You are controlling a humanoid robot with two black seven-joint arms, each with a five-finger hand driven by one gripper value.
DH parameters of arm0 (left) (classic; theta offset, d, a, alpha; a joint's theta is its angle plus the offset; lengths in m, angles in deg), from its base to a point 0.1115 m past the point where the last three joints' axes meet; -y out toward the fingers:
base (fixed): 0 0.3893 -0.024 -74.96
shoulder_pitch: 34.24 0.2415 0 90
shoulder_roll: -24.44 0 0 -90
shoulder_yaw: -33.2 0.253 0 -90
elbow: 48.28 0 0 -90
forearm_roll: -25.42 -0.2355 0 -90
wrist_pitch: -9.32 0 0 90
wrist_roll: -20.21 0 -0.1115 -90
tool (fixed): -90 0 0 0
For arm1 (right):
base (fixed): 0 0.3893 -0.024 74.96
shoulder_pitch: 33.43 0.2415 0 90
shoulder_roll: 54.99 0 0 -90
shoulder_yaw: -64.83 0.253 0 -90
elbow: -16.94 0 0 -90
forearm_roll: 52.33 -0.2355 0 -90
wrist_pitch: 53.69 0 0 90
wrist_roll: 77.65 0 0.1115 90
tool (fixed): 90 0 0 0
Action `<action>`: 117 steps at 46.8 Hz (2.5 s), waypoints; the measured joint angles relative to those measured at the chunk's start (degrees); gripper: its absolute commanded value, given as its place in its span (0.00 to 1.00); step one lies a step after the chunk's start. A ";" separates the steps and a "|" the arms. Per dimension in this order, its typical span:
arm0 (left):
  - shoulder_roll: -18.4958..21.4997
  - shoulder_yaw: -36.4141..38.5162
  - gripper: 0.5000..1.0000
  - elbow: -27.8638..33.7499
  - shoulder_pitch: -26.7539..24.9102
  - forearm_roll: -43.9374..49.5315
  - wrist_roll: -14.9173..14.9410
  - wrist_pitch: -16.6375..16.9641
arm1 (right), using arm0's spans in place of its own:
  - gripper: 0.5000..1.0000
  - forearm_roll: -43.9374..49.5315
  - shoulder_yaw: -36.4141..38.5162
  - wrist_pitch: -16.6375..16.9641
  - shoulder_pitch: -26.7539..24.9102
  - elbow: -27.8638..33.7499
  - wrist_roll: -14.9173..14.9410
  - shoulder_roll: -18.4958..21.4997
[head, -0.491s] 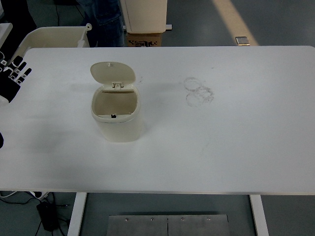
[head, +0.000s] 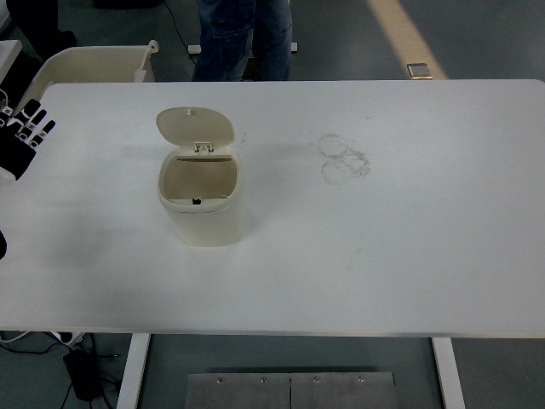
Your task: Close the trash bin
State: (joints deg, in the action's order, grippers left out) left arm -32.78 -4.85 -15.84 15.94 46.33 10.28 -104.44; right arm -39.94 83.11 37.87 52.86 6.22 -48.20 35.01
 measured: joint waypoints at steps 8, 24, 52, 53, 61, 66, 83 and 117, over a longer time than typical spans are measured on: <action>-0.11 -0.01 1.00 0.07 0.15 0.00 0.00 0.11 | 0.98 0.00 0.00 -0.02 0.01 0.00 0.00 0.00; -0.07 0.08 1.00 0.09 0.88 -0.07 0.07 0.72 | 0.98 0.00 0.00 0.00 0.02 0.00 0.00 0.00; 1.41 0.36 1.00 4.19 0.09 -0.16 0.80 4.73 | 0.98 0.00 -0.07 0.00 0.03 0.00 0.00 0.00; 2.02 0.36 1.00 4.91 0.09 -0.15 0.85 5.14 | 0.98 0.00 -0.08 0.00 0.02 0.01 0.00 0.00; 5.57 0.43 1.00 11.77 0.33 -0.10 0.87 9.26 | 0.98 0.00 -0.10 0.00 0.15 0.00 -0.01 0.00; 6.88 0.40 1.00 12.63 0.09 -0.01 0.86 9.55 | 0.98 0.00 -0.09 0.00 0.20 0.00 -0.01 0.00; 13.41 4.83 1.00 24.19 -7.24 -0.11 8.06 18.12 | 0.98 0.00 -0.09 0.00 0.18 0.00 0.00 0.00; 11.62 49.66 1.00 35.14 -46.15 -3.93 11.07 18.61 | 0.98 0.00 -0.09 0.03 0.19 0.00 -0.09 0.00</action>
State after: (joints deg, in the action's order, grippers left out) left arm -21.16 44.81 19.30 -30.21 42.40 21.35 -85.83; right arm -39.94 83.02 37.89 53.06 6.22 -48.30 35.01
